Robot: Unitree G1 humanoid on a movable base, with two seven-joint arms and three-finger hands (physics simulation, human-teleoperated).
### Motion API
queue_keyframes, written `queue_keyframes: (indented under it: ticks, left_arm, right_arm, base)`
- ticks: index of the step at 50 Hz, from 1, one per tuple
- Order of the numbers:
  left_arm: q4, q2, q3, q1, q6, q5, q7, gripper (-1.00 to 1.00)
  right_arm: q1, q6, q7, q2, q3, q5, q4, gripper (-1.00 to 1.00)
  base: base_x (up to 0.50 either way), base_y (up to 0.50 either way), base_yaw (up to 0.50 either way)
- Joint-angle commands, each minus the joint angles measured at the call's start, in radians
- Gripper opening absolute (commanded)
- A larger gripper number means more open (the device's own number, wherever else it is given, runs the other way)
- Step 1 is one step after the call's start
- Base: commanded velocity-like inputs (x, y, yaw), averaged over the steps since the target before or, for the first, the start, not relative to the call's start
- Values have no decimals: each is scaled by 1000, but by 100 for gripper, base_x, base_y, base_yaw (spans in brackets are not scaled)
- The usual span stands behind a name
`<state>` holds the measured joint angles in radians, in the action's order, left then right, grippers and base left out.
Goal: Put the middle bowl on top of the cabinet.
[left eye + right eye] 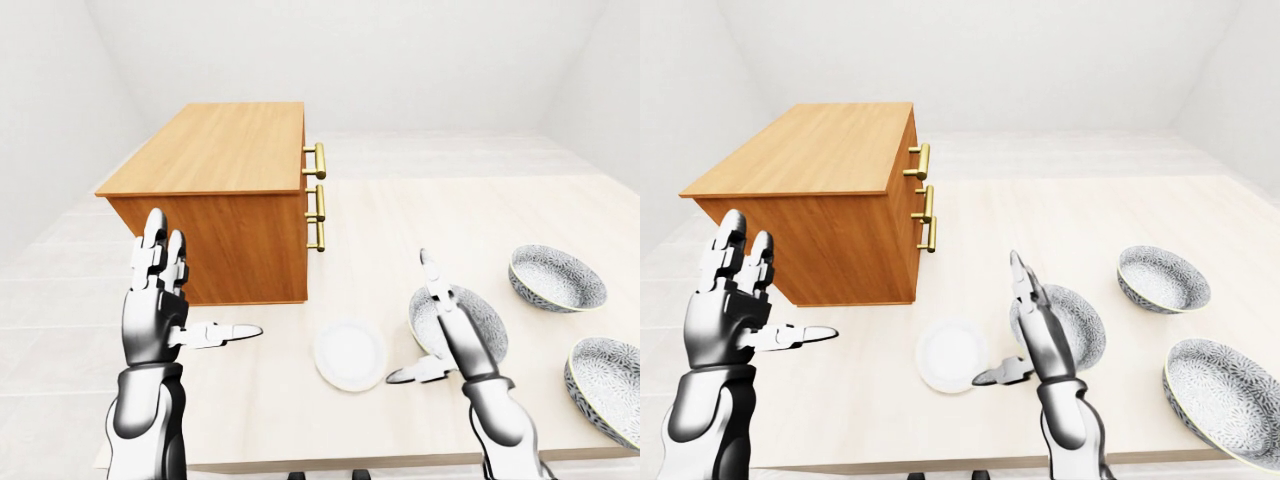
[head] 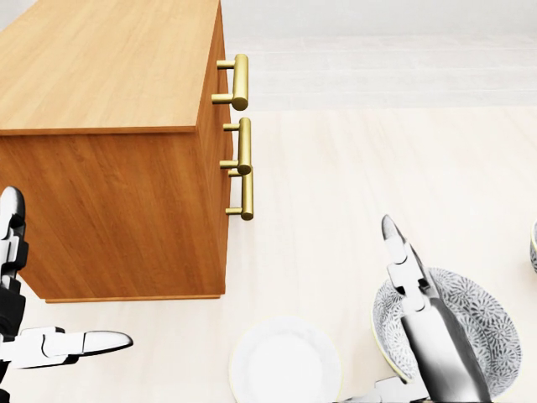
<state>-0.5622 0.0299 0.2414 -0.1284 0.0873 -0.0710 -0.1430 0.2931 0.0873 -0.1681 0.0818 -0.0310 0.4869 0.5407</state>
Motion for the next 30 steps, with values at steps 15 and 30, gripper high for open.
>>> queue_keyframes:
  ticks: [15, 30]
  left_arm:
    - [-5, -3, -2, 1, 0, -5, -6, 100]
    - [1, -5, -4, -1, 0, -4, -4, 100]
  right_arm:
    - [144, -10, 49, -21, -24, 425, 91, 100]
    - [135, 0, 104, -49, 35, 637, 58, 100]
  base:
    - [0, 0, 0]
    - [0, 0, 0]
